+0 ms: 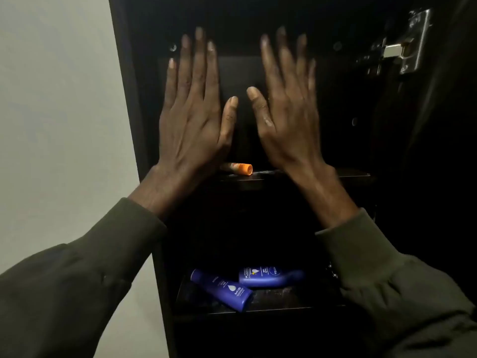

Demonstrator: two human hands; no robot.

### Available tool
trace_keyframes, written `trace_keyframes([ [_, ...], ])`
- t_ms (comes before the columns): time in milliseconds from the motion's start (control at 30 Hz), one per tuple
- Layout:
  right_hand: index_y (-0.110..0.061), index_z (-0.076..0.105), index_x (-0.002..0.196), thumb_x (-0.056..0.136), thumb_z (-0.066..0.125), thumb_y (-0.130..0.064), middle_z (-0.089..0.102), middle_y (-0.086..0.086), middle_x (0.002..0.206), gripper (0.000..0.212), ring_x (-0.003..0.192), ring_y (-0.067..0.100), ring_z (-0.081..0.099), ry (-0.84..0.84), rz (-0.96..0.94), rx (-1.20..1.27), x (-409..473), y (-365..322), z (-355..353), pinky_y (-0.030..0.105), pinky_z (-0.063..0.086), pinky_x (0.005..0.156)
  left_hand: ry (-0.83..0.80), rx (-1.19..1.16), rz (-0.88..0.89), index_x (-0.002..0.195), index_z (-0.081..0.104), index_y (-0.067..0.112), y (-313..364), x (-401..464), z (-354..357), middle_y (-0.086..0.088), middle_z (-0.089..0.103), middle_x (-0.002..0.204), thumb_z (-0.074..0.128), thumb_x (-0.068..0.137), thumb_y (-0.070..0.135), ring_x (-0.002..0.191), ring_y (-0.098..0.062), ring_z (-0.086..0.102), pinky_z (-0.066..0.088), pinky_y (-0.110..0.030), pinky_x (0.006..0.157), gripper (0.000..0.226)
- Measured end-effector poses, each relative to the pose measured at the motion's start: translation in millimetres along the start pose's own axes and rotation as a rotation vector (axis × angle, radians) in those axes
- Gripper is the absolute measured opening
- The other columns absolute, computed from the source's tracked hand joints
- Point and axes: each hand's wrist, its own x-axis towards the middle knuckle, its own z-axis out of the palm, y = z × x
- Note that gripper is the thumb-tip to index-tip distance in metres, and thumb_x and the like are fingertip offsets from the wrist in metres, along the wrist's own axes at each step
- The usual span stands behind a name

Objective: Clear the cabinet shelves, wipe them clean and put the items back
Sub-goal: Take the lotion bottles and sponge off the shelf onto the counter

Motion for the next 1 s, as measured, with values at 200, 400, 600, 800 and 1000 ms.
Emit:
trace_keyframes([
  [200, -0.019, 0.033, 0.151, 0.097, 0.042, -0.043, 0.025, 0.009, 0.161, 0.06, 0.151, 0.028, 0.013, -0.191, -0.052, -0.003, -8.6, -2.9, 19.9, 0.045, 0.016, 0.122, -0.164, 0.062, -0.026, 0.155, 0.007, 0.004, -20.9, 4.9, 2.6, -0.015, 0.004, 0.164, 0.034, 0.097, 0.042, 0.153, -0.029, 0.003, 0.01, -0.045, 0.125, 0.074],
  [400, -0.017, 0.051, 0.137, 0.093, 0.055, -0.036, 0.054, 0.009, 0.127, 0.048, 0.118, 0.024, 0.052, -0.283, -0.06, 0.108, -15.7, -11.1, 26.9, 0.033, 0.046, 0.095, -0.299, 0.05, -0.137, 0.152, 0.016, -0.001, -23.4, -9.8, 1.7, -0.025, 0.024, 0.156, 0.045, 0.095, 0.031, 0.143, -0.04, 0.026, 0.033, -0.047, 0.113, 0.071],
  [600, -0.025, 0.069, 0.103, 0.087, 0.062, -0.043, 0.058, -0.008, 0.087, 0.024, 0.083, 0.007, 0.056, -0.542, -0.074, 0.156, -20.9, -3.8, 30.6, 0.019, 0.039, 0.064, -0.355, -0.049, -0.241, 0.143, 0.026, -0.002, -16.1, -21.3, -1.3, -0.029, 0.03, 0.143, 0.048, 0.097, 0.019, 0.122, -0.045, 0.042, 0.043, -0.048, 0.097, 0.055],
  [800, -0.027, 0.074, 0.101, 0.083, 0.068, -0.045, 0.059, -0.015, 0.075, 0.026, 0.073, 0.0, 0.058, -0.647, -0.032, 0.177, -21.9, -2.9, 27.6, 0.015, 0.04, 0.059, -0.329, -0.138, -0.25, 0.141, 0.024, 0.003, -15.8, -30.9, -6.0, -0.023, 0.036, 0.128, 0.051, 0.096, 0.012, 0.096, -0.05, 0.057, 0.037, -0.039, 0.07, 0.054],
  [1000, -0.027, 0.073, 0.107, 0.087, 0.068, -0.041, 0.062, -0.015, 0.085, 0.025, 0.078, -0.004, 0.055, -0.733, 0.069, 0.232, -22.1, -1.5, 22.0, 0.014, 0.041, 0.062, -0.324, -0.29, -0.329, 0.149, 0.009, 0.009, -15.1, -32.2, -5.9, -0.023, 0.034, 0.136, 0.042, 0.102, 0.017, 0.108, -0.045, 0.057, 0.046, -0.043, 0.084, 0.058],
])
